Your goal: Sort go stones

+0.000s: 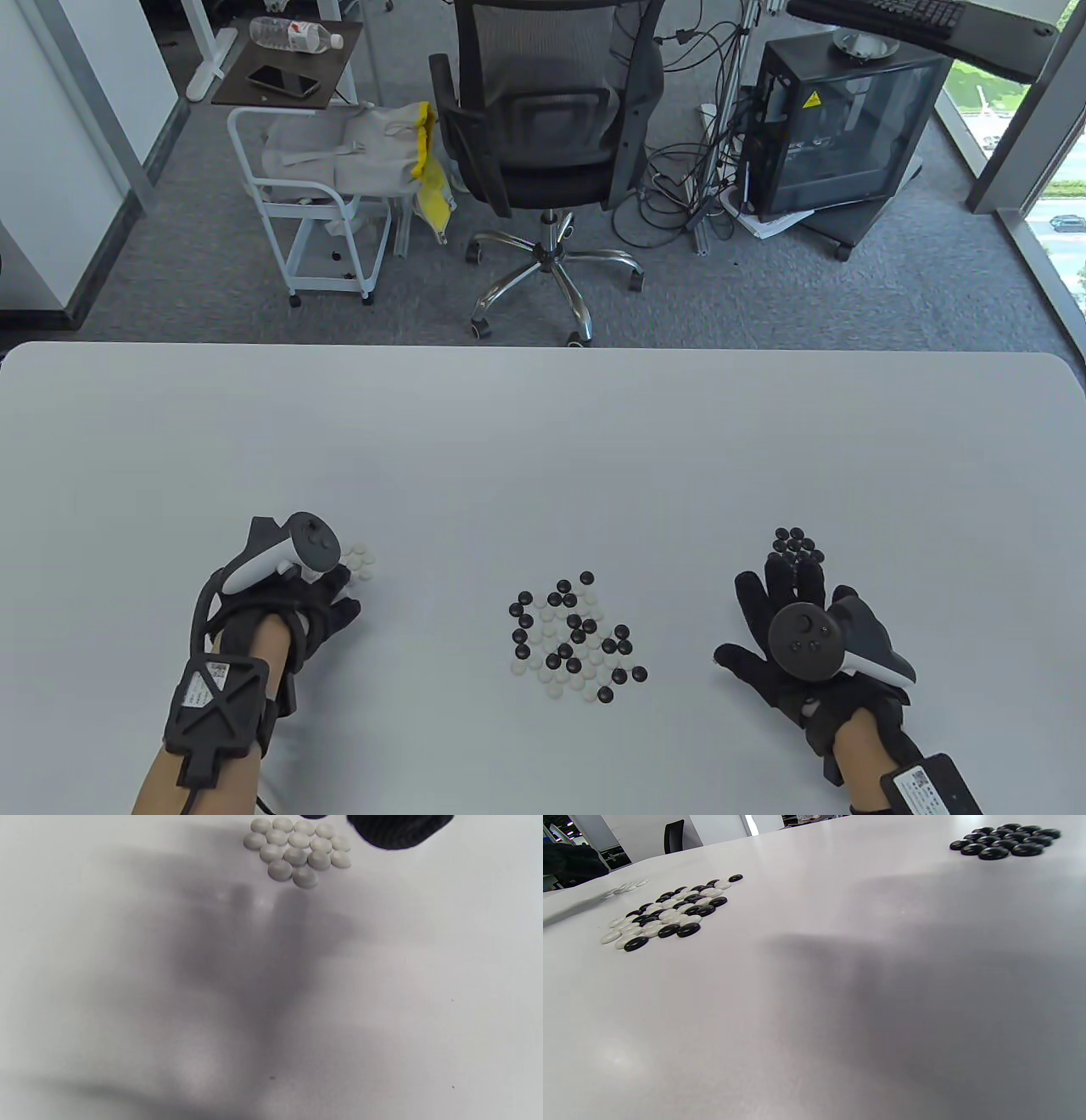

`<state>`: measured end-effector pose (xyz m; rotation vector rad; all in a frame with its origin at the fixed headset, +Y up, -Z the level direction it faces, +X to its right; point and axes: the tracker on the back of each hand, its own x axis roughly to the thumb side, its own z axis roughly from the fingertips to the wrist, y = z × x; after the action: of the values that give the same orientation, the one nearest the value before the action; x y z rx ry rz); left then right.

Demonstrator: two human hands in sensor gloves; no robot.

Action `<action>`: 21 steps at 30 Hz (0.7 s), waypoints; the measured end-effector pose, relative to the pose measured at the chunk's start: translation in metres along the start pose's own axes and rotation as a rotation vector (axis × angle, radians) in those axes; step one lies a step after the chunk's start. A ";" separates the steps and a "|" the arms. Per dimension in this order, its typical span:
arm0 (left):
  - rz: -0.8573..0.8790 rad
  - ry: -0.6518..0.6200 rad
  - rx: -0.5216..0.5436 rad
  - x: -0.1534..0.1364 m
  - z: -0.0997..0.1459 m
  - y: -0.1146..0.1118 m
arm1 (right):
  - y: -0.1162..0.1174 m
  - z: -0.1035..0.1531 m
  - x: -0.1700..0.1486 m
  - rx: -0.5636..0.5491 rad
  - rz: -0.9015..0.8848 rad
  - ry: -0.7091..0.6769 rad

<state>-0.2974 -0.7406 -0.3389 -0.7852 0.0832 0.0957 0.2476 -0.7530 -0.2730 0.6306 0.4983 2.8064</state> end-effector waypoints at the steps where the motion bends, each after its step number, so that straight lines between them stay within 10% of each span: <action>1: -0.017 -0.007 0.041 0.002 0.007 0.004 | 0.000 0.000 0.000 0.002 0.000 -0.001; 10: -0.076 -0.187 0.408 0.031 0.075 0.022 | 0.002 -0.002 0.001 0.009 -0.006 -0.004; 21: -0.266 -0.325 0.735 0.066 0.090 -0.035 | 0.004 -0.005 0.004 0.008 -0.006 -0.017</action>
<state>-0.2243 -0.6977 -0.2582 -0.0358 -0.2832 -0.0621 0.2416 -0.7574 -0.2742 0.6533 0.5076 2.7918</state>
